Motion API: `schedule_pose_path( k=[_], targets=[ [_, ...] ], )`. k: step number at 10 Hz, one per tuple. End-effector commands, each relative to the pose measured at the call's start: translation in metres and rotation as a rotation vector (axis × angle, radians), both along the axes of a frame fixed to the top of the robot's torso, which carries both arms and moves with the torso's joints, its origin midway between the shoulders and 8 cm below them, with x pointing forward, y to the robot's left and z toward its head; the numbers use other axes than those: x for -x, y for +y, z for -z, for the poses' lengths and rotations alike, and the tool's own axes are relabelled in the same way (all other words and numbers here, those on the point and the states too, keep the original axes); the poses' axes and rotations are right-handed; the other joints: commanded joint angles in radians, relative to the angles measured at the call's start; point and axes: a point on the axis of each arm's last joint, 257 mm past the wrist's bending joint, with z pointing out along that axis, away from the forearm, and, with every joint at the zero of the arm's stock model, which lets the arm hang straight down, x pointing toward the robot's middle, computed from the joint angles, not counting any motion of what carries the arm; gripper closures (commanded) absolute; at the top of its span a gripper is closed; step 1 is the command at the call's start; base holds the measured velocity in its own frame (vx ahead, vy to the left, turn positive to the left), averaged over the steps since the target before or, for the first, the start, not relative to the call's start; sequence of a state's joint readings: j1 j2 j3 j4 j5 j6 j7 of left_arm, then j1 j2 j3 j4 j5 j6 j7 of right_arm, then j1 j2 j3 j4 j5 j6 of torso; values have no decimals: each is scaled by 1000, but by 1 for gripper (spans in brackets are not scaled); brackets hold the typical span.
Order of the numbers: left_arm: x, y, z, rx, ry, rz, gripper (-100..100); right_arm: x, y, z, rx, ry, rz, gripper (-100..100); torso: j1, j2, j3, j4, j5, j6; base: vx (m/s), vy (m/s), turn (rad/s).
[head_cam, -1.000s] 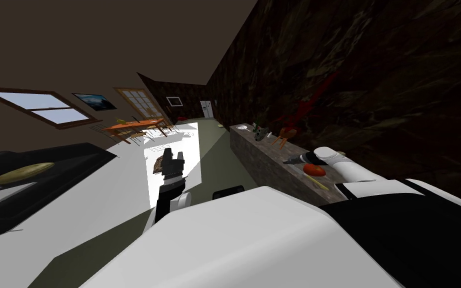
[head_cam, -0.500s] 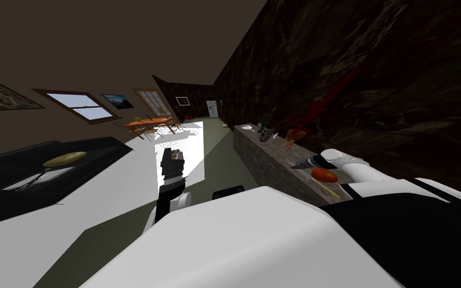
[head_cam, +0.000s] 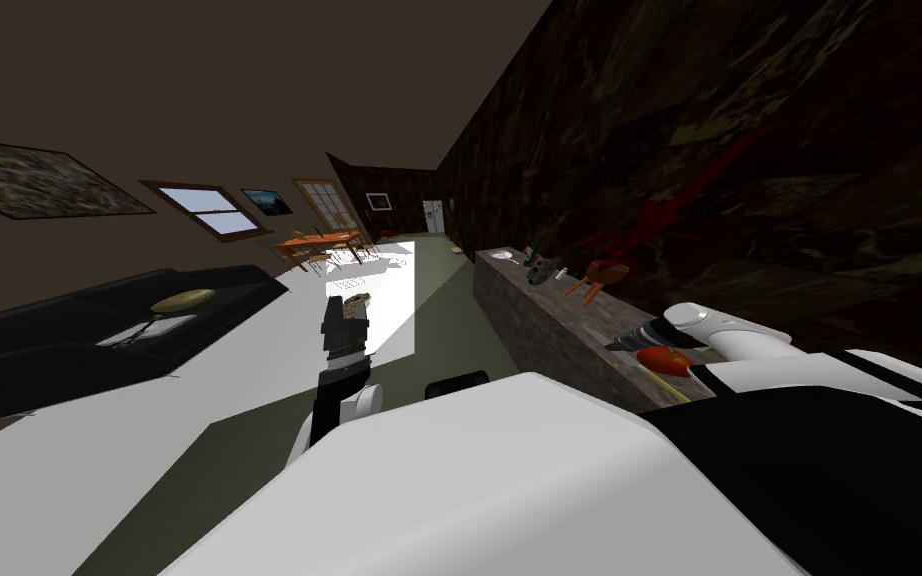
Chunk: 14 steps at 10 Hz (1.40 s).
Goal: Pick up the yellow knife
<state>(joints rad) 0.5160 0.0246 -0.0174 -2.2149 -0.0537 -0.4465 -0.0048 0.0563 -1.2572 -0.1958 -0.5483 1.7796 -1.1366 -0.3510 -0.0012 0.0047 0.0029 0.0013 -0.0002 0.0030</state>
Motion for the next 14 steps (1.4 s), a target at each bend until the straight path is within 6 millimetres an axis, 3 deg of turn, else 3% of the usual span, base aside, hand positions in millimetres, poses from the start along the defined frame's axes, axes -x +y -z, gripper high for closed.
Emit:
schedule_pose_path(
  k=[1,2,3,13,14],
  targets=[
    [0,0,0,0,0,0,0,0,0,0,0,0,0,-100,0,0,0,0,0,0,-20,3,11],
    [0,0,0,0,0,0,0,2,-1,0,0,4,0,0,-1,-1,-1,0,0,0,0,0,0],
    [0,0,0,0,0,0,0,2,-1,2,9,5,20,-100,-1,-2,-1,0,0,0,-45,-20,146],
    [0,0,0,0,0,0,0,7,9,21,4,10,115,-100,-3,3,1,1,-1,0,-77,-33,116],
    [0,0,0,0,0,0,0,7,10,21,4,8,119,100,-3,0,0,0,-1,1,-7,-2,-6]
  ],
)
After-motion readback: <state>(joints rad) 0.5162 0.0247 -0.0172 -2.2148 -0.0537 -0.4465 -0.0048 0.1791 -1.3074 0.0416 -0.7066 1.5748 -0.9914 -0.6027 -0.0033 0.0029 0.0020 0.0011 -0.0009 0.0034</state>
